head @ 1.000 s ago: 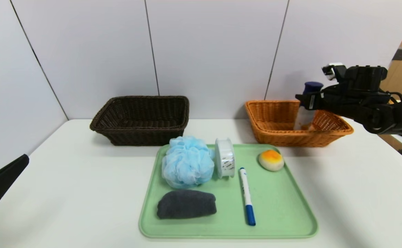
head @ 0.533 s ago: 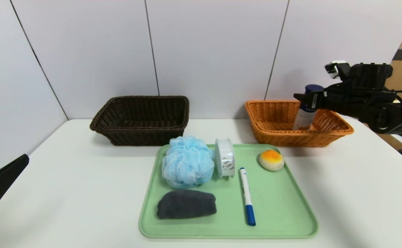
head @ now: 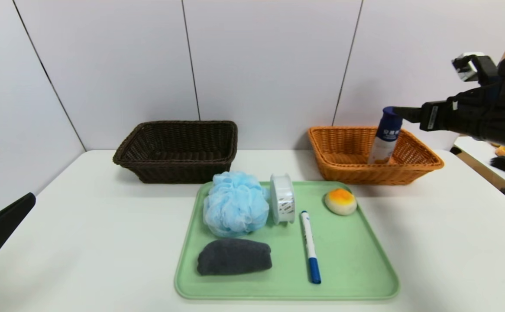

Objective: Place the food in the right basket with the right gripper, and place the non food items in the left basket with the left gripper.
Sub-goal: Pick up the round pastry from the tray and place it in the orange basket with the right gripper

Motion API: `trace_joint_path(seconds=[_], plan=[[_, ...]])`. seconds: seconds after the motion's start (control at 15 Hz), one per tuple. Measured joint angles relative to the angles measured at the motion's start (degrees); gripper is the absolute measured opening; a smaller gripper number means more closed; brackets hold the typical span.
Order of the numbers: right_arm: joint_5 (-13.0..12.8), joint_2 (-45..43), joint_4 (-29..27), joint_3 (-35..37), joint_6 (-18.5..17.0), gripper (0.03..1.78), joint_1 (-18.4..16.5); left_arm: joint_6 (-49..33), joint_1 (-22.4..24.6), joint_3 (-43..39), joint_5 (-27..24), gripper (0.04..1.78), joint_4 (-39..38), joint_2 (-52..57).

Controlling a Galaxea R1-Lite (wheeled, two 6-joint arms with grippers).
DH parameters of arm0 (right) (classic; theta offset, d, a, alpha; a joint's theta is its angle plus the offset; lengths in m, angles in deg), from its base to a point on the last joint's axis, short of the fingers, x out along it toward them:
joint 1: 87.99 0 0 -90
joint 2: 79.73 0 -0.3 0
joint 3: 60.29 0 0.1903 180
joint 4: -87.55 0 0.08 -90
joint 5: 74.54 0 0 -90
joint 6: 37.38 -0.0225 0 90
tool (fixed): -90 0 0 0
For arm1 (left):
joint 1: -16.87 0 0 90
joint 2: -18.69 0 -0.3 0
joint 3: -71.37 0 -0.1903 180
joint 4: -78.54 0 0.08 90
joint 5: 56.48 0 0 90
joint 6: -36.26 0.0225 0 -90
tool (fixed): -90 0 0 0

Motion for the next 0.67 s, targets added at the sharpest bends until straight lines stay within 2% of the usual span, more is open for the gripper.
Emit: trace_joint_path(seconds=[0.2, 0.47, 0.67], plan=[[0.0, -5.8, -3.0, -1.9, 0.0, 1.65, 4.5, 0.0, 0.0, 0.1, -0.2, 1.69, 0.0, 0.0], [-0.1, -12.0, -12.9, -4.3, -0.2, 1.67, 14.8, 0.0, 0.0, 0.1, -0.3, 1.69, 0.1, -0.1], [-0.9, -13.9, -19.8, -3.8, -0.3, 1.68, 19.3, 0.0, 0.0, 0.0, -0.5, 1.69, 0.1, -0.1]])
